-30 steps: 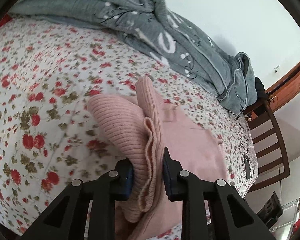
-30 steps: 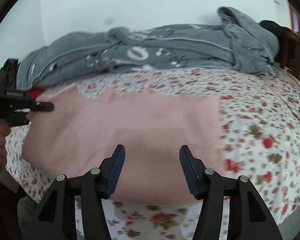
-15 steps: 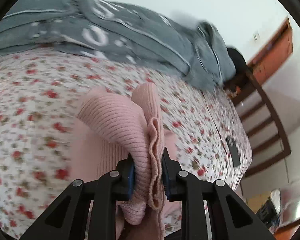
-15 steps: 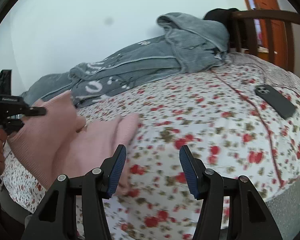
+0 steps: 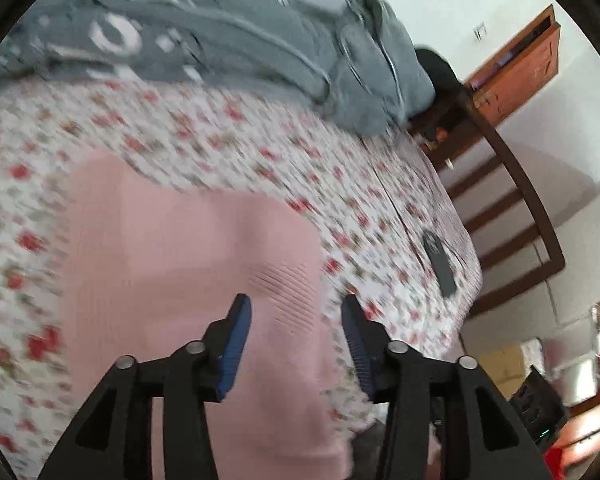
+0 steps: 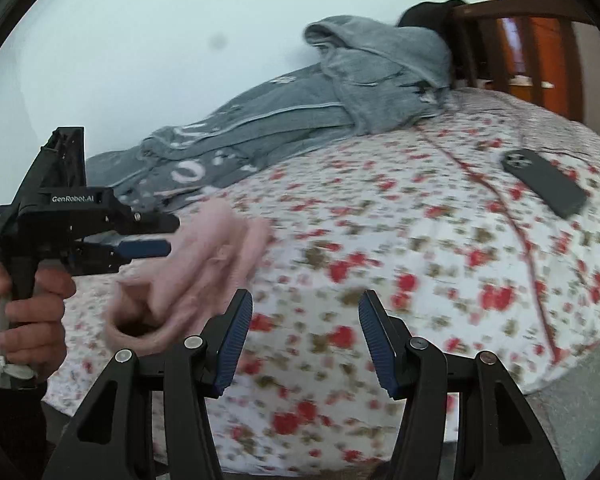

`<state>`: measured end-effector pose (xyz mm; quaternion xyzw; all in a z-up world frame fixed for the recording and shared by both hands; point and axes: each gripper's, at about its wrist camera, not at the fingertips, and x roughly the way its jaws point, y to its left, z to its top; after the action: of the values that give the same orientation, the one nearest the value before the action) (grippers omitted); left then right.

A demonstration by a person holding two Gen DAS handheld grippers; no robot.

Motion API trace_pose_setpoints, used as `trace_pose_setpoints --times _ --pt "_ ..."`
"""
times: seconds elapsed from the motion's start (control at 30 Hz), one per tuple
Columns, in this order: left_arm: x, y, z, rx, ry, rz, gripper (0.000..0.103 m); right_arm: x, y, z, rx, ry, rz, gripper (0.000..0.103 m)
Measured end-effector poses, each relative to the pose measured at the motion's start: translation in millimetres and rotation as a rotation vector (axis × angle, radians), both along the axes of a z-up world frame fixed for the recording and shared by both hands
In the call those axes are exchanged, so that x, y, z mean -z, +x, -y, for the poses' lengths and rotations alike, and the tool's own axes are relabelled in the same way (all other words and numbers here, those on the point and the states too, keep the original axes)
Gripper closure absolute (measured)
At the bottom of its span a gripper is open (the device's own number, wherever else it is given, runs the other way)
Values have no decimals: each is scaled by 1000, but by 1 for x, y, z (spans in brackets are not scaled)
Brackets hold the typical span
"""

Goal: Fold small clothes

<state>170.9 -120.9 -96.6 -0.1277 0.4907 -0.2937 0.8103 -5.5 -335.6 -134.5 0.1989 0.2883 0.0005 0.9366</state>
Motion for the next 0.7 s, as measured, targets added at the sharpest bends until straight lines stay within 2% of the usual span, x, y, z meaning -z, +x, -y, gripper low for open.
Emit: trace_pose_setpoints --times 0.07,0.2,0.3,0.43,0.47,0.5,0.53,0.57,0.63,0.7 --pt "-7 1 -27 -47 25 40 55 -6 12 -8 -44 50 11 45" --pt "-2 10 -83 -139 40 51 54 -11 47 -30 -130 153 -1 41" --pt "12 15 -122 -196 31 25 54 -4 76 -47 -149 201 -47 39" --pt "32 11 -159 -234 22 6 54 25 117 -62 -111 242 -182 39" --pt "36 9 -168 -239 25 9 54 30 124 -65 -105 238 -212 41" --pt "40 8 -173 -240 28 14 54 32 128 -66 -103 229 -220 48" --pt "42 7 -176 -237 30 18 54 30 131 -69 -98 202 -225 68" --pt "43 6 -179 -234 29 21 54 26 131 -72 -107 170 -209 79" --pt "46 3 -183 -225 28 28 54 9 123 -74 -126 108 -129 88" --pt "47 0 -182 -207 29 34 54 -4 115 -66 -106 91 -50 90"
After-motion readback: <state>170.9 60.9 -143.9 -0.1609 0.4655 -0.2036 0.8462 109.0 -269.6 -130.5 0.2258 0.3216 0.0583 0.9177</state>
